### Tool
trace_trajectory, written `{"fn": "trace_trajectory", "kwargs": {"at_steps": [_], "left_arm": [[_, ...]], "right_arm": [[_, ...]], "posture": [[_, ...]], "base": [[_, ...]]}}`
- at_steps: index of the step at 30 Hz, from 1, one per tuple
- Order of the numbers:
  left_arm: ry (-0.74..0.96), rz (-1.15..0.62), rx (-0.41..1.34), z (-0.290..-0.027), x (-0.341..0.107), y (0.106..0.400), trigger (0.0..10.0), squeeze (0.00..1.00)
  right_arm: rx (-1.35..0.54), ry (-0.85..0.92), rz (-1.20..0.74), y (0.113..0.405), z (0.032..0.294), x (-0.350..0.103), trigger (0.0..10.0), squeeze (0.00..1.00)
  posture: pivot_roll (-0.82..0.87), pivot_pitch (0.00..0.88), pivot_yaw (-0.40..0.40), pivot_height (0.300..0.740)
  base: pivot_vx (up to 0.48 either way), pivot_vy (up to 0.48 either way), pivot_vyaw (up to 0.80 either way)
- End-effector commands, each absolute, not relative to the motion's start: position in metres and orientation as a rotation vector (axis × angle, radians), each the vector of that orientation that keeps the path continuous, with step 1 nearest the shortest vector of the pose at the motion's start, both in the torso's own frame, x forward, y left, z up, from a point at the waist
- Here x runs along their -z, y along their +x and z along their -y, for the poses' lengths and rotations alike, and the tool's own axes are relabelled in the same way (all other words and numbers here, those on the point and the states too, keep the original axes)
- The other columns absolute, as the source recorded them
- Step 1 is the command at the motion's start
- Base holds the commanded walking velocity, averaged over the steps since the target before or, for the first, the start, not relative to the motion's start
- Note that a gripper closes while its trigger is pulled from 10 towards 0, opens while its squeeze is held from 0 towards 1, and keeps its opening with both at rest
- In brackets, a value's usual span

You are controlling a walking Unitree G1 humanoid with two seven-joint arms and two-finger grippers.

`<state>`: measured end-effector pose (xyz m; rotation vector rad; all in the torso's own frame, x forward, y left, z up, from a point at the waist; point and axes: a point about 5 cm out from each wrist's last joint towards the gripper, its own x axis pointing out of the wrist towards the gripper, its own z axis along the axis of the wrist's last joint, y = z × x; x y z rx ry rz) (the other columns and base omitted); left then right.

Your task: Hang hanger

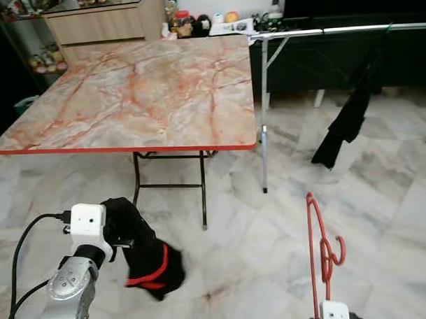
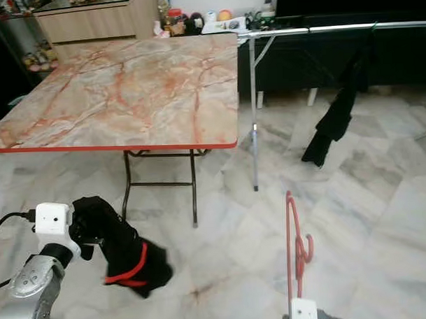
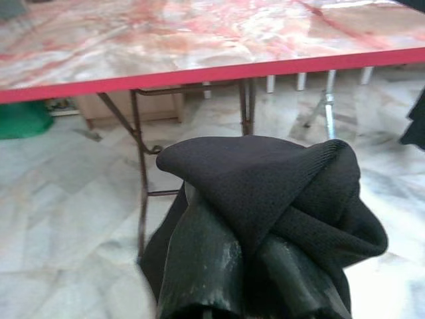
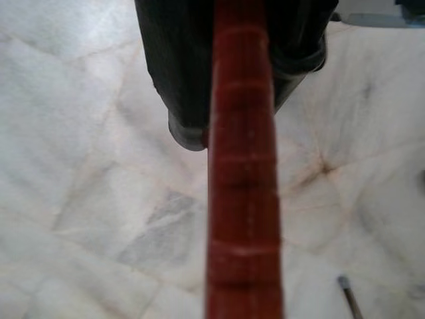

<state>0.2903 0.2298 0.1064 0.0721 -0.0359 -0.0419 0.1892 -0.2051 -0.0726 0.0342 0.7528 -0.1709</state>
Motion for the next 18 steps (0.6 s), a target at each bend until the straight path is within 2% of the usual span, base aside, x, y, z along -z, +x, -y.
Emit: {"fn": "trace_trajectory", "kwargs": {"at_steps": [1, 12, 18], "left_arm": [[0.085, 0.077, 0.028, -0.2339, -0.1143, 0.2899, 10.0, 0.0], [0.068, 0.071, 0.037, -0.2329, -0.1149, 0.29, 10.0, 0.0], [0.065, 0.071, 0.035, -0.2334, -0.115, 0.2903, 10.0, 0.0]], "right_arm": [[0.166, 0.04, -0.761, 0.1886, 0.2012, 0.0739, 10.0, 0.0], [0.166, 0.04, -0.764, 0.1876, 0.2007, 0.0745, 10.0, 0.0], [0.165, 0.04, -0.768, 0.1867, 0.2003, 0.0751, 10.0, 0.0]], "posture": [[0.05, 0.087, 0.065, 0.74], [0.05, 0.088, 0.065, 0.74], [0.06, 0.088, 0.065, 0.74]], "base": [[0.0, 0.0, 0.0], [0.0, 0.0, 0.0], [0.277, 0.0, 0.0]]}}
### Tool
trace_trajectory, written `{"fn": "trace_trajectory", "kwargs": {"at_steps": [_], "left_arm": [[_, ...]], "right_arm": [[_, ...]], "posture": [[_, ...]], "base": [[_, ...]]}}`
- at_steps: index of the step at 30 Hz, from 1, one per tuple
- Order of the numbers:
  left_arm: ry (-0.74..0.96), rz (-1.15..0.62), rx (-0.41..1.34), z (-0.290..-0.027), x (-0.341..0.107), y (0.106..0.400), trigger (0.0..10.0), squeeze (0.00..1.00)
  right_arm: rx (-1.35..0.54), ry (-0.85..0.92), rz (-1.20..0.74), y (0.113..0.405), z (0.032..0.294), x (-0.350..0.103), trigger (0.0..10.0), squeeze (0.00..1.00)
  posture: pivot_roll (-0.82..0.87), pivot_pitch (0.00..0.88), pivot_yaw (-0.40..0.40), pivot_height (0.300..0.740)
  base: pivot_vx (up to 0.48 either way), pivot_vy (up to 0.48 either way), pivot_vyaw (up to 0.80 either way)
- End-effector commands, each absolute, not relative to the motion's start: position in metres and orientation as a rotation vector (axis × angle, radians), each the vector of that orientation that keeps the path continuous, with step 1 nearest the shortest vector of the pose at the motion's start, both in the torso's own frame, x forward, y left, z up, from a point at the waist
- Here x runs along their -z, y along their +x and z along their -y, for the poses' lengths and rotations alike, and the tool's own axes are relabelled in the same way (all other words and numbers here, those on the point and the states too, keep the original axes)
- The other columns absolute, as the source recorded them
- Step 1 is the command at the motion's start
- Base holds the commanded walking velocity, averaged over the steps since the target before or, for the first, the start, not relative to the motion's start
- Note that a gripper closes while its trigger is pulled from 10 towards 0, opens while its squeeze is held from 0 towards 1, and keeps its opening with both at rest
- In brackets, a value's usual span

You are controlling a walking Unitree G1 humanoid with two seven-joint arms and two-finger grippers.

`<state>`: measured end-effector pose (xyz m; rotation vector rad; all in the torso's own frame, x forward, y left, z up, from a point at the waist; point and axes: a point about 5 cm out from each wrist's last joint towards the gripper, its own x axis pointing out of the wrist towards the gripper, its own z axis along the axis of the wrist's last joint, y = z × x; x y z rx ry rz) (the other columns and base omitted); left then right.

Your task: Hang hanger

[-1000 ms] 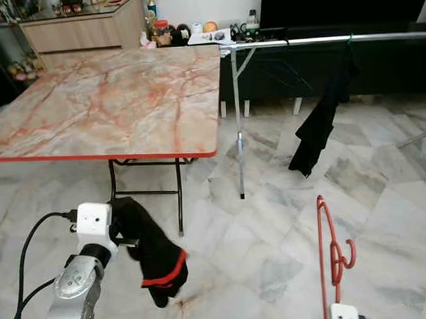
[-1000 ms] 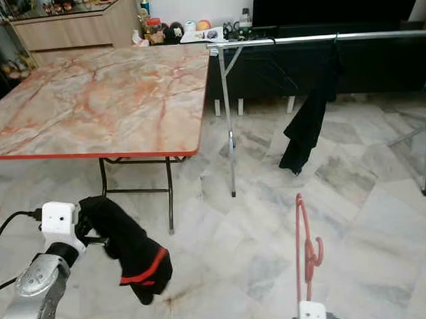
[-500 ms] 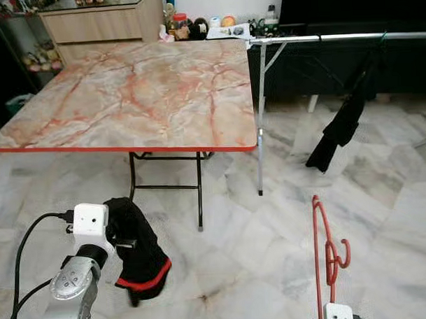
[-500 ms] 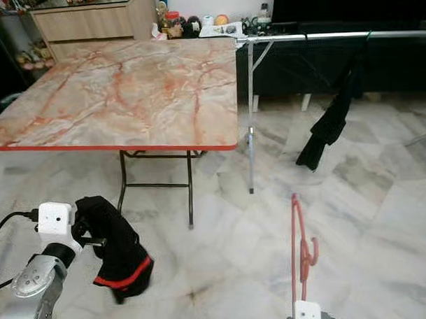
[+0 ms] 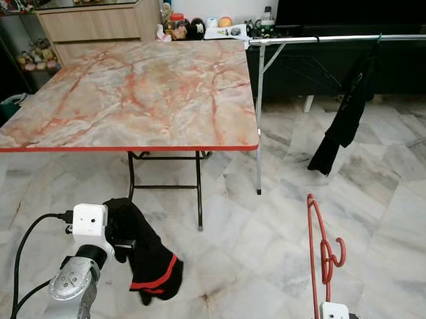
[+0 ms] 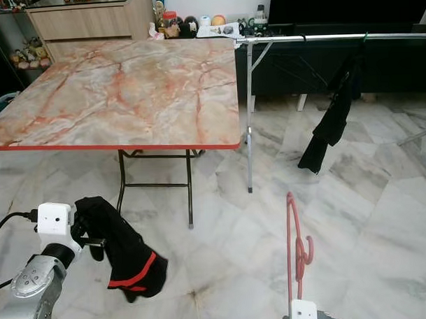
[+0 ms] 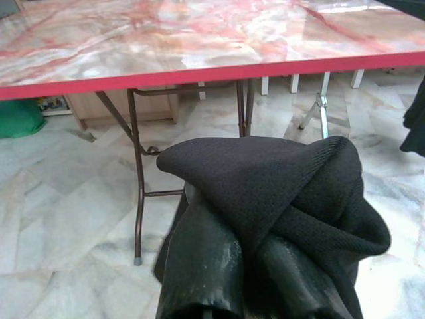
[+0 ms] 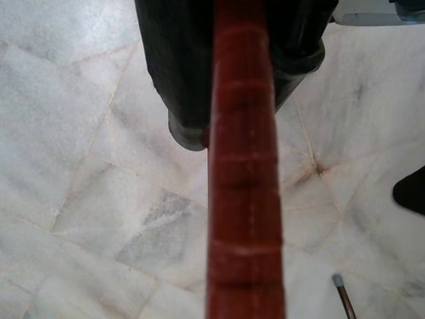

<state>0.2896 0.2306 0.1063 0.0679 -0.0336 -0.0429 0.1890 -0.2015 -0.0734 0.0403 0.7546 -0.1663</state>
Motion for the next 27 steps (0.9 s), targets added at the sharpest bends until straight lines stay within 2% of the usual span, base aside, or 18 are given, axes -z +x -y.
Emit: {"fn": "trace_trajectory", "kwargs": {"at_steps": [1, 11, 19, 27], "left_arm": [[0.065, 0.071, 0.036, -0.2333, -0.115, 0.2903, 10.0, 0.0], [0.061, 0.071, 0.043, -0.2323, -0.1141, 0.2897, 10.0, 0.0], [0.06, 0.077, 0.046, -0.2324, -0.1138, 0.2892, 10.0, 0.0], [0.058, 0.081, 0.05, -0.2315, -0.1121, 0.2882, 10.0, 0.0]], "right_arm": [[0.165, 0.04, -0.768, 0.1867, 0.2003, 0.0751, 10.0, 0.0], [0.153, 0.036, -0.771, 0.187, 0.1979, 0.0753, 10.0, 0.0], [0.141, 0.034, -0.773, 0.1872, 0.1943, 0.0758, 10.0, 0.0], [0.131, 0.029, -0.786, 0.1838, 0.1928, 0.0778, 10.0, 0.0]], "posture": [[0.06, 0.088, 0.065, 0.74], [0.06, 0.065, 0.068, 0.74], [0.06, 0.0, 0.081, 0.74], [0.06, 0.0, 0.08, 0.74]], "base": [[0.277, 0.0, 0.0], [0.278, 0.0, 0.0], [0.277, 0.0, 0.0], [0.171, 0.0, 0.0]]}}
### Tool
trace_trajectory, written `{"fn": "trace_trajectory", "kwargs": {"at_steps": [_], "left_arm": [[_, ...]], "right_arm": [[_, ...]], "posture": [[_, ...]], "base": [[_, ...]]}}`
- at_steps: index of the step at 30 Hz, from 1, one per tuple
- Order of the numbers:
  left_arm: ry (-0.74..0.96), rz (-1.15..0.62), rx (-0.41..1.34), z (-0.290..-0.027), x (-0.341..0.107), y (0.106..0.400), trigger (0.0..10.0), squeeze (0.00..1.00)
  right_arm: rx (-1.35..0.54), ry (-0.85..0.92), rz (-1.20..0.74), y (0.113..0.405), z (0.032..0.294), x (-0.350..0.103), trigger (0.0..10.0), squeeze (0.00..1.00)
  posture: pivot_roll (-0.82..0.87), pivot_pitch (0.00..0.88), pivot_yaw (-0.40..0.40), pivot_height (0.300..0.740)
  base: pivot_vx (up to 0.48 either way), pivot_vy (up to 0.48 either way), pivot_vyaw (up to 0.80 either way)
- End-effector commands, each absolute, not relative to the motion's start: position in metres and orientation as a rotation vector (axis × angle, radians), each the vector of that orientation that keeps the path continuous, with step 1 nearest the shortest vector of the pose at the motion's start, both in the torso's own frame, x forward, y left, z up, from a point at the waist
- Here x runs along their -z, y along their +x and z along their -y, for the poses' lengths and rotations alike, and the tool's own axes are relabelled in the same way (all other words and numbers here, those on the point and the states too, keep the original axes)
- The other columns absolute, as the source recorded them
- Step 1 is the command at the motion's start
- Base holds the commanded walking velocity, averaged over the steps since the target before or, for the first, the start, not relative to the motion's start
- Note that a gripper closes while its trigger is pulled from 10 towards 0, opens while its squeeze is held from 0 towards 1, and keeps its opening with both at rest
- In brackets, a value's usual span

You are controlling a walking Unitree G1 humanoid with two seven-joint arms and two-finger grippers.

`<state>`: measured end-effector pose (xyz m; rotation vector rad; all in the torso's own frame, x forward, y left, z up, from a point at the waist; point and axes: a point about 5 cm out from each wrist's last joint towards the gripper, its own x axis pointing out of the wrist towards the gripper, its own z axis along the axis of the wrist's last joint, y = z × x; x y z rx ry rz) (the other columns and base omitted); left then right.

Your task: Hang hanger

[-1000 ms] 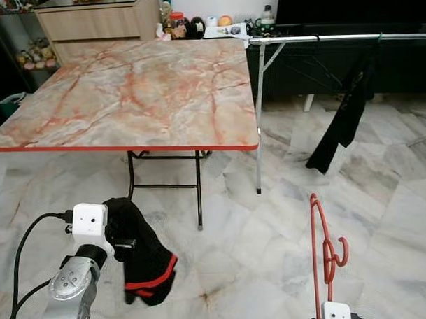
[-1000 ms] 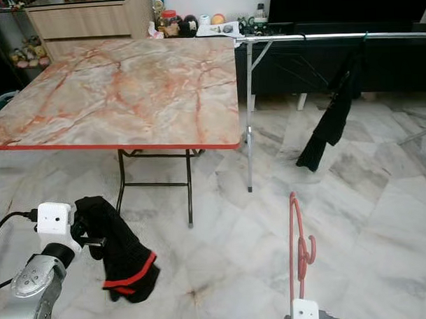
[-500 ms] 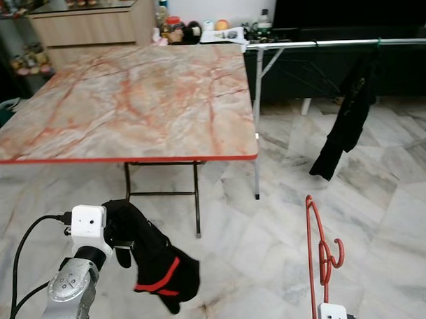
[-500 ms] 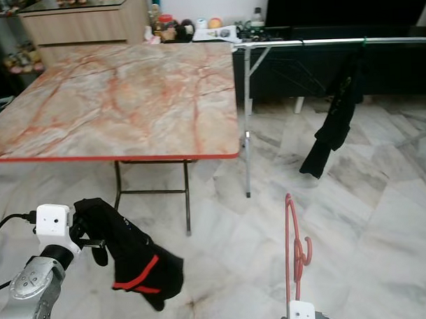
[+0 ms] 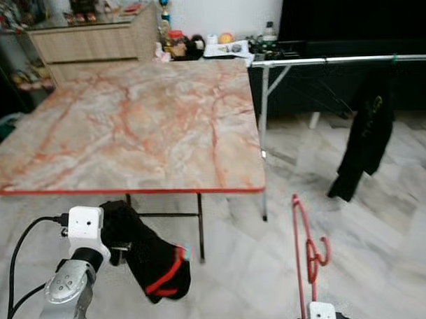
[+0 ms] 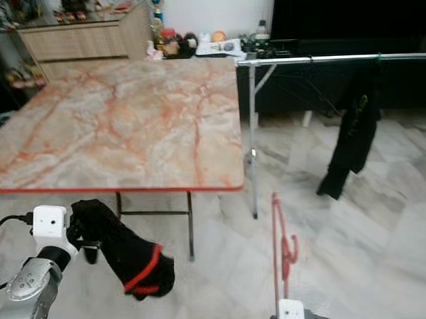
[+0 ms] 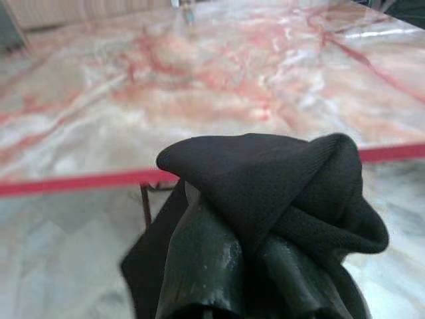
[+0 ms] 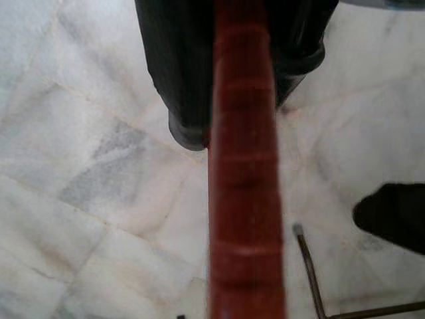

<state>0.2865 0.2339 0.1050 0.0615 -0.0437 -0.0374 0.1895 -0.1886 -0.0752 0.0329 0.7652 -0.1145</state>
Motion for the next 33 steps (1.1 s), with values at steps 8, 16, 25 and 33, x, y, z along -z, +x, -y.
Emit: {"fn": "trace_trajectory", "kwargs": {"at_steps": [8, 16, 25, 33], "left_arm": [[0.013, 0.069, 0.029, -0.232, -0.106, 0.283, 10.0, 0.0], [0.015, 0.031, 0.015, -0.239, -0.1, 0.275, 10.0, 0.0], [0.07, 0.1, -0.069, -0.276, -0.127, 0.273, 10.0, 0.0], [0.044, 0.09, -0.079, -0.269, -0.125, 0.293, 10.0, 0.0]], "right_arm": [[0.14, 0.033, -0.796, 0.177, 0.192, 0.081, 10.0, 0.0], [0.2, 0.027, -0.748, 0.182, 0.203, 0.076, 10.0, 0.0], [0.248, 0.144, -0.666, 0.183, 0.208, 0.071, 10.0, 0.0], [0.092, -0.006, -0.699, 0.205, 0.203, 0.063, 10.0, 0.0]], "posture": [[0.06, 0.0, 0.078, 0.74], [-0.01, 0.044, 0.097, 0.74], [0.05, 0.12, 0.095, 0.74], [0.03, 0.102, 0.061, 0.74]], "base": [[0.0, 0.0, 0.0], [0.0, 0.0, 0.0], [0.0, 0.0, 0.0], [0.0, 0.0, 0.0]]}}
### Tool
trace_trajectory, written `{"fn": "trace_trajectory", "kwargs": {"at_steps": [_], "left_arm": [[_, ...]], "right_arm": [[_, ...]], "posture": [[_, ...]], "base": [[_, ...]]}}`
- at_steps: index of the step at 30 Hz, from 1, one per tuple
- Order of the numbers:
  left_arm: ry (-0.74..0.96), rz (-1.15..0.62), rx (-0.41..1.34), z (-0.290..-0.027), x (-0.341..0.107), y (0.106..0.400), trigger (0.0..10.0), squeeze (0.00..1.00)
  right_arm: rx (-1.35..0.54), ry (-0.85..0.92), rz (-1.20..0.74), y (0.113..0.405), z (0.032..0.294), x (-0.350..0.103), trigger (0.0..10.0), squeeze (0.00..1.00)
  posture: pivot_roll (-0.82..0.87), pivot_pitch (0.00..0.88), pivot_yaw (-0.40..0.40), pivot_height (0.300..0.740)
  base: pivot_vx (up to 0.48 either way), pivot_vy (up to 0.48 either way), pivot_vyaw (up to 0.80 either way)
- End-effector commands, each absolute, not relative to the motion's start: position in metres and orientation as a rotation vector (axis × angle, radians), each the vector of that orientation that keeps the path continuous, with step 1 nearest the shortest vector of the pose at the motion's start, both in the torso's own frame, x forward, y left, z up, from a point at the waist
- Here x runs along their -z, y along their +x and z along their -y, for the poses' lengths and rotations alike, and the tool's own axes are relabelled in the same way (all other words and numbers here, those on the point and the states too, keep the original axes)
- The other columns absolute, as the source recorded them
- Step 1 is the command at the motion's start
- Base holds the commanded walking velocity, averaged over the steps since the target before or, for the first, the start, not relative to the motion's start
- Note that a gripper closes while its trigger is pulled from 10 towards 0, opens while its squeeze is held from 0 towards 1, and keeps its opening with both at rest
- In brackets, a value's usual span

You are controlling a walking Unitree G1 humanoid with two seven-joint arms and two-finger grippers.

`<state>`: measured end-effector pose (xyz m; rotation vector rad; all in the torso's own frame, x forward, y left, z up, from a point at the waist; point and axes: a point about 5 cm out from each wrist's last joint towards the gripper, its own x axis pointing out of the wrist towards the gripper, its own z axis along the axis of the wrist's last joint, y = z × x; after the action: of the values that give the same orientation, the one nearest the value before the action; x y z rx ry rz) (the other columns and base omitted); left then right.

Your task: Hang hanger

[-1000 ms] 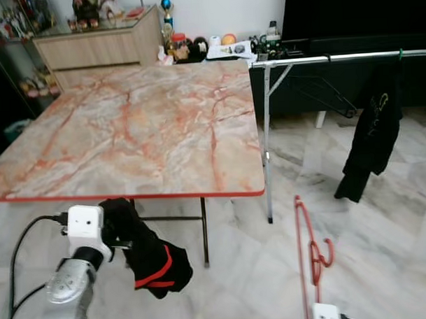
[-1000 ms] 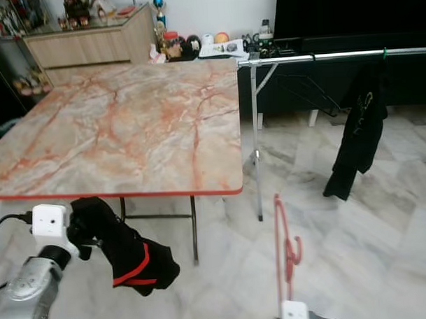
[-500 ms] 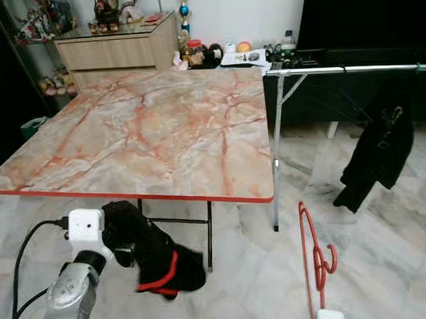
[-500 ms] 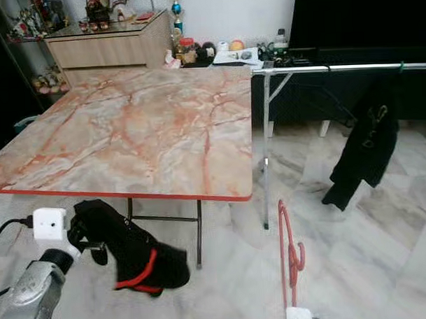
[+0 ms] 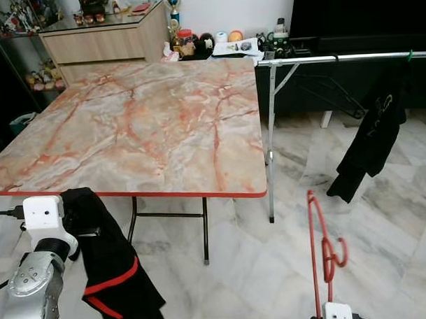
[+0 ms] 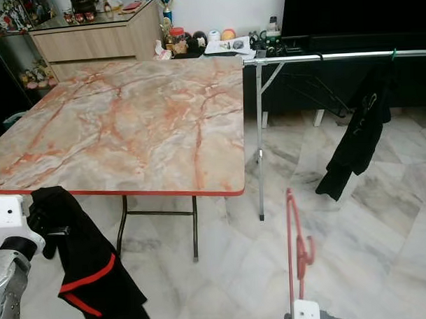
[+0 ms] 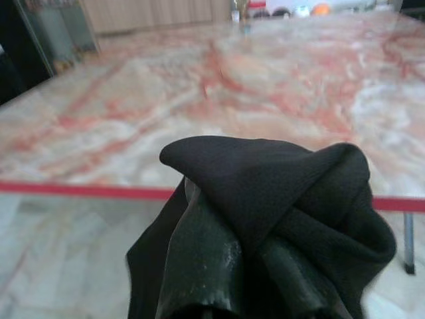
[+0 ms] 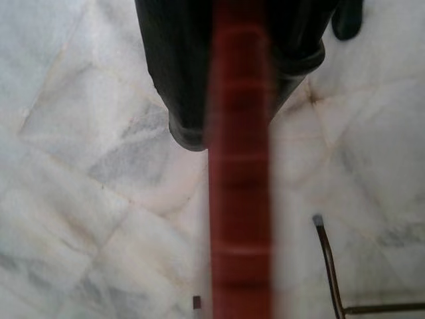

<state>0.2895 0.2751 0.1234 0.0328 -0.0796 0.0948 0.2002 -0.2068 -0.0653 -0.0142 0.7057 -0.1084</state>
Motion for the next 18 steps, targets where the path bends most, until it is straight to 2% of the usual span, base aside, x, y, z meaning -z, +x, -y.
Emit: {"fn": "trace_trajectory", "kwargs": {"at_steps": [1, 10, 12, 18], "left_arm": [[0.032, 0.088, -0.078, -0.266, -0.122, 0.291, 10.0, 0.0], [0.023, 0.086, -0.095, -0.268, -0.116, 0.279, 10.0, 0.0], [0.027, 0.08, -0.097, -0.269, -0.115, 0.278, 10.0, 0.0], [0.041, 0.093, -0.053, -0.266, -0.121, 0.281, 10.0, 0.0]], "right_arm": [[0.107, 0.011, -0.689, 0.208, 0.203, 0.062, 10.0, 0.0], [0.14, 0.031, -0.729, 0.193, 0.2, 0.071, 10.0, 0.0], [0.139, 0.032, -0.741, 0.189, 0.2, 0.073, 10.0, 0.0], [0.135, 0.033, -0.768, 0.18, 0.197, 0.078, 10.0, 0.0]], "posture": [[0.03, 0.096, 0.058, 0.74], [0.04, 0.055, 0.047, 0.74], [0.05, 0.019, 0.045, 0.74], [0.05, 0.018, 0.067, 0.74]], "base": [[0.0, 0.0, 0.0], [0.0, 0.0, 0.0], [0.0, 0.0, 0.0], [0.0, 0.0, 0.0]]}}
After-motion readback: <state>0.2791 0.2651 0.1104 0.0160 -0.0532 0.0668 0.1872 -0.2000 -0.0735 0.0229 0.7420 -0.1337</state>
